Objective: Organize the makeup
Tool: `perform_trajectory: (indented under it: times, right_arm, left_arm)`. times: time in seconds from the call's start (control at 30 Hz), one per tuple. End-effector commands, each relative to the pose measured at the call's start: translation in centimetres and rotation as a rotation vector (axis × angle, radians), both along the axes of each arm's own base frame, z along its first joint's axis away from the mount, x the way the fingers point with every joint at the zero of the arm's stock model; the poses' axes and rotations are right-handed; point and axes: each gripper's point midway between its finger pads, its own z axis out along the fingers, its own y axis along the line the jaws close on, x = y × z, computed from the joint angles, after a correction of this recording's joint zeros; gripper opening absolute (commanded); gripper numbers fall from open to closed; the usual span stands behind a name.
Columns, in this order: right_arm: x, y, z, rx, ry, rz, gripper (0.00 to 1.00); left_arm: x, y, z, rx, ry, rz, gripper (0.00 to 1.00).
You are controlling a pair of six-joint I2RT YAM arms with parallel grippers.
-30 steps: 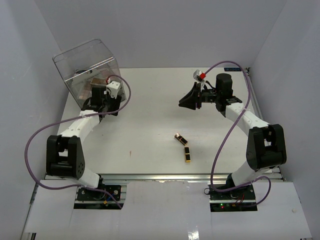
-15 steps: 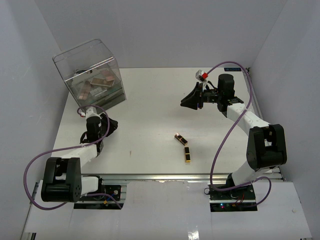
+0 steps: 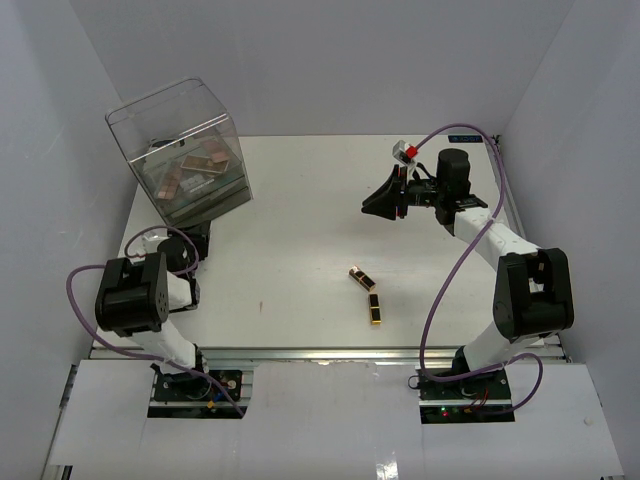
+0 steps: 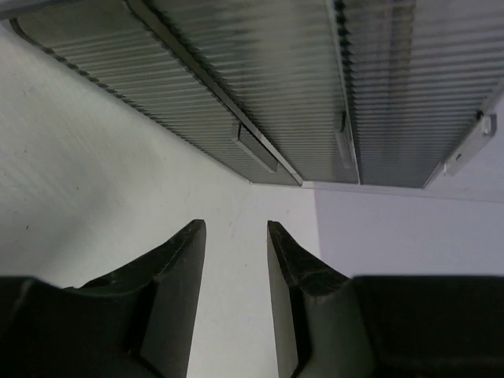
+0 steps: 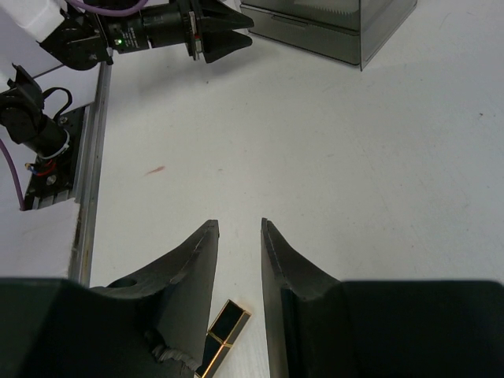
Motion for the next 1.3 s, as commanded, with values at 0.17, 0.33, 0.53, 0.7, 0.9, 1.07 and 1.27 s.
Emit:
perform_trajectory:
  times: [0.17,0.33,0.53,0.7,0.9,1.07,1.27]
  right_arm:
    - [0.1,-0.6,1.2,0.019,-0.047,0.001,0.34]
    - [0.2,-0.6,0.9,0.018,-0.036,-0.002,0.34]
    - [0.3,-0.7,0.7,0.016,-0.034,-0.004,0.34]
    - [0.3,-0.7,0.7,0.016,-0.032,-0.004,0.34]
    - [0.4,-0.7,0.4,0.014,-0.027,-0.007,0.34]
    - [0.5,-0.7,0.3,0.013,-0.023,-0.009,0.34]
    - [0.7,-0.7,0.1,0.012,-0.015,-0.010,0.34]
  left_arm:
    - [2.6,0.5,2.9,-0.144,-0.215,-0.008,0.47]
    - [3.3,0.9,2.8,-0.149,-0.229,-0.003,0.48]
    - [4.0,1.5,1.4,-0.165,-0.199,0.018,0.48]
    - [4.5,2.1,0.0,-0.193,-0.175,0.052,0.44]
    - [5.6,2.7,0.1,-0.205,-0.190,0.075,0.43]
    - [5.6,2.4,0.6,-0.221,-0.219,0.056,0.43]
    - [3.7,1.4,1.1,-0.256,-0.258,0.022,0.39]
